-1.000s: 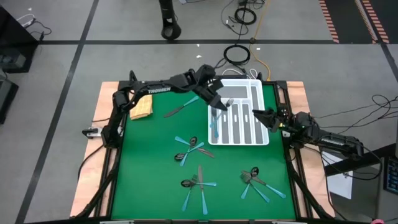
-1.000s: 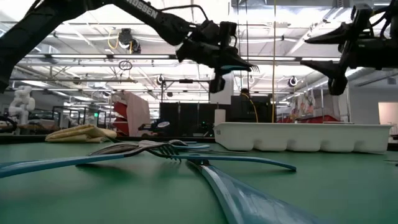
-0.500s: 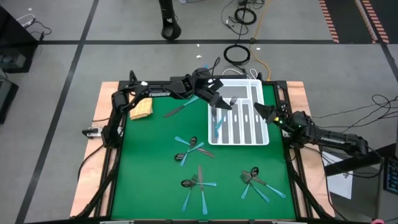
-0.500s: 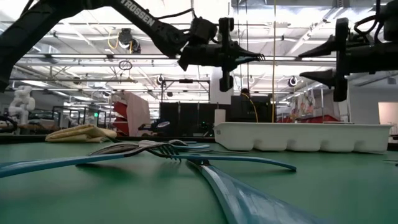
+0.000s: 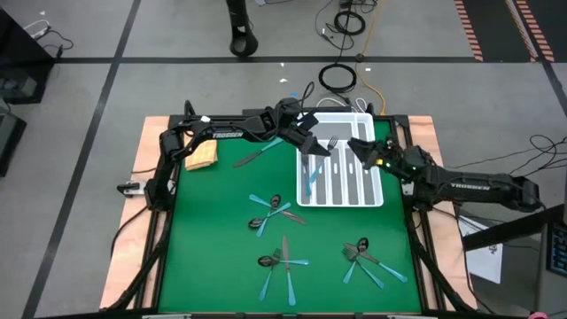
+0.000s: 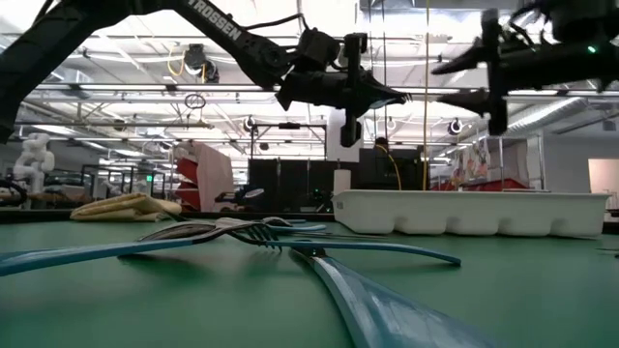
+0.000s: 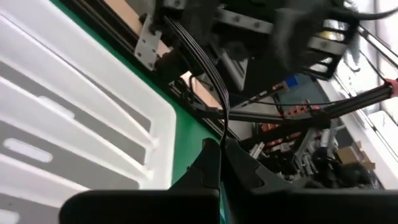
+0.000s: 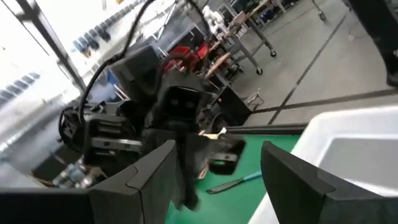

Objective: Sort silverware
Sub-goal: Put the blue fork into the silverware organizer

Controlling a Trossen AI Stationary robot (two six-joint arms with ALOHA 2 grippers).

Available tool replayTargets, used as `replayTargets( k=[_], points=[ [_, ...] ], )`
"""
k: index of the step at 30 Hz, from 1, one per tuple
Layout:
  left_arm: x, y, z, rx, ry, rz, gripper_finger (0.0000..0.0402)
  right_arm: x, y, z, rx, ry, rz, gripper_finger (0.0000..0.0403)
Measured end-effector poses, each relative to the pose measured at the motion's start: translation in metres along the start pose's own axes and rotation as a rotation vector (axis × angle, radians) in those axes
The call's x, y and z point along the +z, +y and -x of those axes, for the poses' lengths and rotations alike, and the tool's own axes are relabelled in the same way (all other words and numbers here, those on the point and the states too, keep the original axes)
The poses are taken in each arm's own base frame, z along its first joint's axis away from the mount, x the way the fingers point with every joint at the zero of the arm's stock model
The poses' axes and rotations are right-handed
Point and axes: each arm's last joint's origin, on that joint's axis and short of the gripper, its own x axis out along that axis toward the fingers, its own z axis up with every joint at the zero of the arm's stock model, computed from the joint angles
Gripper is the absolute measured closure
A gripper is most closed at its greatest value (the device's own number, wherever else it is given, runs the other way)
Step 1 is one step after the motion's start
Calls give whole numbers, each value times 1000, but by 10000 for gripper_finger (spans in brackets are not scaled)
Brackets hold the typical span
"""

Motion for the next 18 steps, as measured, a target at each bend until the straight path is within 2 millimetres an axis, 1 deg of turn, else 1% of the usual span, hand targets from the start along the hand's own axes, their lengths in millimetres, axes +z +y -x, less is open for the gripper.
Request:
replayTargets(
  k=[4, 8, 13, 18],
  points=[
    [0, 0, 0, -1, -3, -6, 402, 0, 5, -17, -7, 85, 30, 184],
    [0, 0, 0, -1, -2, -29, 402, -7, 2, -29, -38, 140, -7, 184],
    [0, 0, 0, 0, -3, -31, 402, -4, 2, -38, -7, 79, -40, 184],
    [0, 0, 0, 0, -5, -57, 402, -5, -3, -44, 5, 93, -65, 184]
  ],
)
